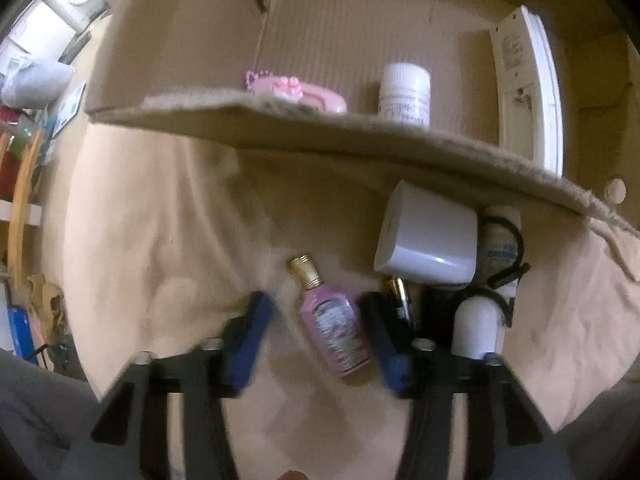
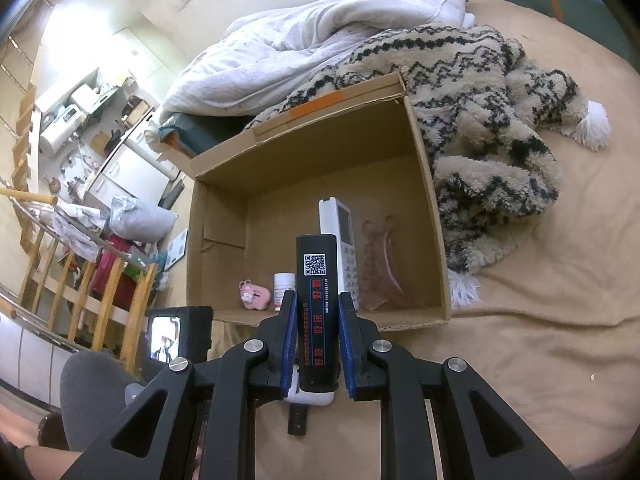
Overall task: Organize rigid objects
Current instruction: 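Grasp the pink perfume bottle with the left gripper while the right holds the stick, then lower the perfume bottle and black stick into the box and open both grippers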
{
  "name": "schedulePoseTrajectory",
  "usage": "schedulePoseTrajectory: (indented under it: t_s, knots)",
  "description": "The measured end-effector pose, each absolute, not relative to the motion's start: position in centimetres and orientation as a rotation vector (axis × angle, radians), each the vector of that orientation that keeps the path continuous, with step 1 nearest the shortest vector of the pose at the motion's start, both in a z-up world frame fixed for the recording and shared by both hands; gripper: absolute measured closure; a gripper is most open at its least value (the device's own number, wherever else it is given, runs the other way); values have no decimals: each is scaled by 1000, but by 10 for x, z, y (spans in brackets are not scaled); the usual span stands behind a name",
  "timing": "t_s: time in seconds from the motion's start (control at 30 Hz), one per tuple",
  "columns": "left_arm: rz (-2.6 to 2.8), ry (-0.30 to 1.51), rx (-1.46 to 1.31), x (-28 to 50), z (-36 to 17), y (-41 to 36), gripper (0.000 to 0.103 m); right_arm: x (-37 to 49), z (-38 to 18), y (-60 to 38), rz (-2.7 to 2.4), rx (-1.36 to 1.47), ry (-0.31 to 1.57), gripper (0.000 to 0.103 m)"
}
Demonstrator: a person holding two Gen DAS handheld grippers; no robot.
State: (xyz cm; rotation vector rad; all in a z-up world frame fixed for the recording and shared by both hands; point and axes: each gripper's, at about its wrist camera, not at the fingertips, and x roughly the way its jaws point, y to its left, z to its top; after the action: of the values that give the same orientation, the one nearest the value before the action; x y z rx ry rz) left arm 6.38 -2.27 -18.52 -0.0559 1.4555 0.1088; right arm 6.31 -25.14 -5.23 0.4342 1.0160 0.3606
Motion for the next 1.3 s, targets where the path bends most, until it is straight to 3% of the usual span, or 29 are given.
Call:
schedulePoseTrajectory:
  t_s: [0.1, 0.5, 0.93, 1.3]
  knots:
    - [109, 1453, -68, 63, -181, -20, 79, 64, -53, -251, 356, 430, 1022, 82]
    - [99, 1428, -139, 56, -163, 15, 80, 64, -53, -251, 352, 425, 1023, 82]
    - [62, 1157, -50, 26, -77, 22, 80, 61, -55, -248, 363, 414, 1037, 82]
    - [22, 1007, -11, 51, -27, 4, 80, 70, -51, -244, 320, 323, 1020, 82]
